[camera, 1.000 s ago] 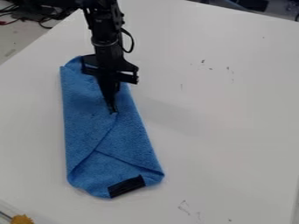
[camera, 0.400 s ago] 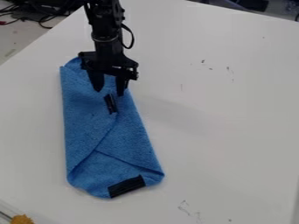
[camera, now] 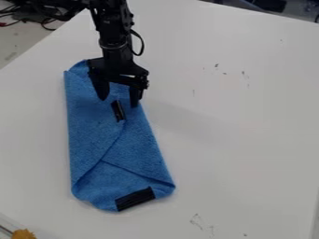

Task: Unfold the cloth from right to left

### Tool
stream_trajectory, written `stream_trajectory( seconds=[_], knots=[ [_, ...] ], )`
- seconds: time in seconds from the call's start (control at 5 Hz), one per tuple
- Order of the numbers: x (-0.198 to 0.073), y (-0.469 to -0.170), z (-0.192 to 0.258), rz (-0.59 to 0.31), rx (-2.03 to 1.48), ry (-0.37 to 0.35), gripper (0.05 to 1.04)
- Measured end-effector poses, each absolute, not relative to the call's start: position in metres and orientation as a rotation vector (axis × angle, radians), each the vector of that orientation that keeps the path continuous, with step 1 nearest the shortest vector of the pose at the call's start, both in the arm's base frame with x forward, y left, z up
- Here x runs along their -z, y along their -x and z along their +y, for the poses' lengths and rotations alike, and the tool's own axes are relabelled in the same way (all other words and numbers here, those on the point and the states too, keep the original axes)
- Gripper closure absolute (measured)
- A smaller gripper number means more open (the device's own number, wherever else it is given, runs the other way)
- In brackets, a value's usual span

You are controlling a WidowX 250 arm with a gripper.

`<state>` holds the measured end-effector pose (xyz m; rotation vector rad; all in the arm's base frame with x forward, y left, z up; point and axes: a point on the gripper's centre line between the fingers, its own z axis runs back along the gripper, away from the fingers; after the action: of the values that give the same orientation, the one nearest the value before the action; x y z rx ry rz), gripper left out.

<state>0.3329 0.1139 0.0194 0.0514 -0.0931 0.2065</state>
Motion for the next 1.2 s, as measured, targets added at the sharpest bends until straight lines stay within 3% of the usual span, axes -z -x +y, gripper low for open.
stream_trajectory(
  seconds=[0.4, 0.8, 1.0, 1.2],
  knots=[
    [-0.0134, -0.3295, 0.1152, -0.087, -0.206, -0.042, 0.133],
    [-0.0133, -0.3279, 0.1156, -0.077, -0.209, -0.042, 0.718],
    [-0.0136, -0.3279, 0.1162, -0.077, -0.212, -0.042, 0.916],
    [-0.0124, -0.3269, 0.1162, -0.077, -0.215, -0.044, 0.943]
  ],
)
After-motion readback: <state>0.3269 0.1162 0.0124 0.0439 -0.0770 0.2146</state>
